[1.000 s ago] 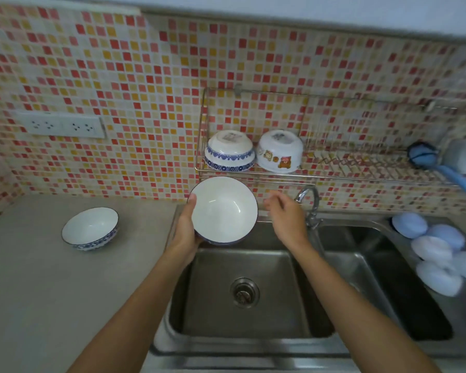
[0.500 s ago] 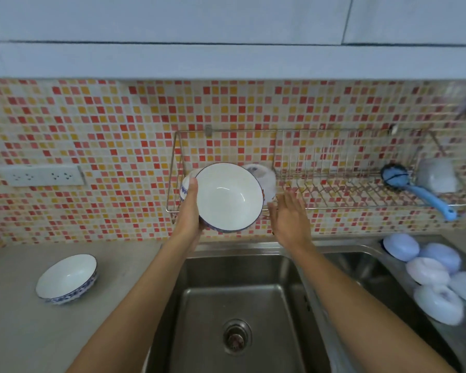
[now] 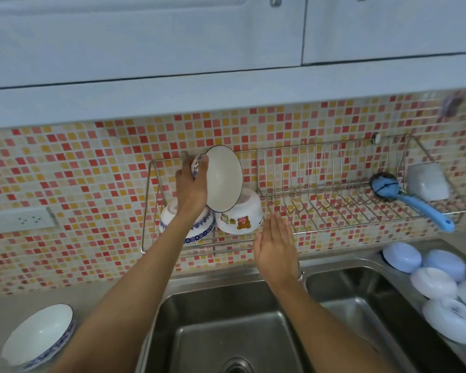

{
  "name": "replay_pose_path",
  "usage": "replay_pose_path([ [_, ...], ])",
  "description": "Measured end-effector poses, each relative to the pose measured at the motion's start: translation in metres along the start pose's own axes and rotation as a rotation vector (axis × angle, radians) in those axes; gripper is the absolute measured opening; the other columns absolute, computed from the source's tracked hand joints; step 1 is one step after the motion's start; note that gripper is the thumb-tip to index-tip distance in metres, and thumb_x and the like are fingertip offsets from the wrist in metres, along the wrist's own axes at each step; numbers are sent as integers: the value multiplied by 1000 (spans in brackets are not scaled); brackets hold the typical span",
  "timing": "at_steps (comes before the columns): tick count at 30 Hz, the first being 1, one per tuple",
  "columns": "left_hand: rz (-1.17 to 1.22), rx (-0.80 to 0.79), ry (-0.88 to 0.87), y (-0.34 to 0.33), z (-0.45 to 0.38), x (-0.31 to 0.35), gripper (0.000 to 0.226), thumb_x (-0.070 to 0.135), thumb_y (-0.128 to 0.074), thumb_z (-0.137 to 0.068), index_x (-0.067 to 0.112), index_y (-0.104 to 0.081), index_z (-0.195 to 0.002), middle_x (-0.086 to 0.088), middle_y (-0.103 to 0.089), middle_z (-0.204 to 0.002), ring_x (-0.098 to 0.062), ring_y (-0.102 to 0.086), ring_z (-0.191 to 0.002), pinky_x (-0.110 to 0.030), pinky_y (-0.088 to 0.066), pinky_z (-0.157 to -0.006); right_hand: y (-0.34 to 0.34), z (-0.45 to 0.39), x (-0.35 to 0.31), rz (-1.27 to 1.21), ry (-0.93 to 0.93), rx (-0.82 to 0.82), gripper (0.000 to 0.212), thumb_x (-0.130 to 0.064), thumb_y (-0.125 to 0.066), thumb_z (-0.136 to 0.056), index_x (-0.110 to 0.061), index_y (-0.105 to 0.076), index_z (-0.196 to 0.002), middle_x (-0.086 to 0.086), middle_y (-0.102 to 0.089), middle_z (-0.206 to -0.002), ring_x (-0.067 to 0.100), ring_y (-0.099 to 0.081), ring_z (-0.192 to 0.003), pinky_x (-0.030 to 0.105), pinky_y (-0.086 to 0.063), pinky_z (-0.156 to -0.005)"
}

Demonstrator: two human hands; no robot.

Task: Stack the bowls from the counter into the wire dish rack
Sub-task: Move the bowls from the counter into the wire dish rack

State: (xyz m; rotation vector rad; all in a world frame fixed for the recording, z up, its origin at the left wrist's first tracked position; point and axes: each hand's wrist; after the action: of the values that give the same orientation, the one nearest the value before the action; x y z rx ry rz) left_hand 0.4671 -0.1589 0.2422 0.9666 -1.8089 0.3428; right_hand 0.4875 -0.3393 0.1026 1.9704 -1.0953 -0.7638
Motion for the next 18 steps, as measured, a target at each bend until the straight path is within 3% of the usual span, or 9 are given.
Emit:
replay_pose_path([
  [5,-204,22,-236,-23,-8,-9,63,64,-42,-88,28,-37,-140,-10,-32,-142,-29,-39,-130,-45,-41,-104,-2,-1,-1,-45,-12,73,58,-37,-26,-98,1,-57,-129,17,-58,-133,30,-50,-131,49,-24,-114],
  [10,-501,-20,-503,-32,-11,-16,71,60,-51,-87,21,-36,-143,-16,-39,-133,-31,-39,-123,-42,-40,-102,-3,0,0,-77,-8,135,54,-34,-34,-95,0,-60,-126,17,-61,-130,29,-54,-127,49,-28,-113],
  [13,-723,-78,-726,-36,-5,-28,71,58,-58,-84,20,-41,-141,-22,-49,-127,-35,-46,-115,-43,-44,-92,-4,0,0,-76,-9,120,54,-34,-34,-94,0,-59,-127,16,-60,-132,28,-52,-129,44,-23,-118],
  [15,-834,-98,-880,-41,-3,-38,66,58,-55,-85,17,-48,-136,-25,-54,-122,-36,-47,-111,-47,-47,-88,-4,0,-1,-74,-15,99,54,-34,-31,-96,0,-59,-127,17,-60,-132,28,-52,-129,43,-21,-115],
  [18,-925,-149,-952,-50,-2,-48,61,57,-51,-88,16,-53,-133,-26,-57,-122,-39,-51,-109,-49,-47,-88,0,-1,-2,-81,-31,67,62,-35,-15,-100,1,-59,-127,17,-59,-133,27,-52,-129,45,-28,-117],
])
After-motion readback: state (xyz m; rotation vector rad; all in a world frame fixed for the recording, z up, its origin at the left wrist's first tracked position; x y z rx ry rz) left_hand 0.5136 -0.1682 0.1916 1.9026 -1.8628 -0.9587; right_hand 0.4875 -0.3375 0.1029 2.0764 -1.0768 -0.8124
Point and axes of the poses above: each hand's wrist, its own z-axis away from the middle knuckle, its own y-axis out of the back of the hand, x = y × z
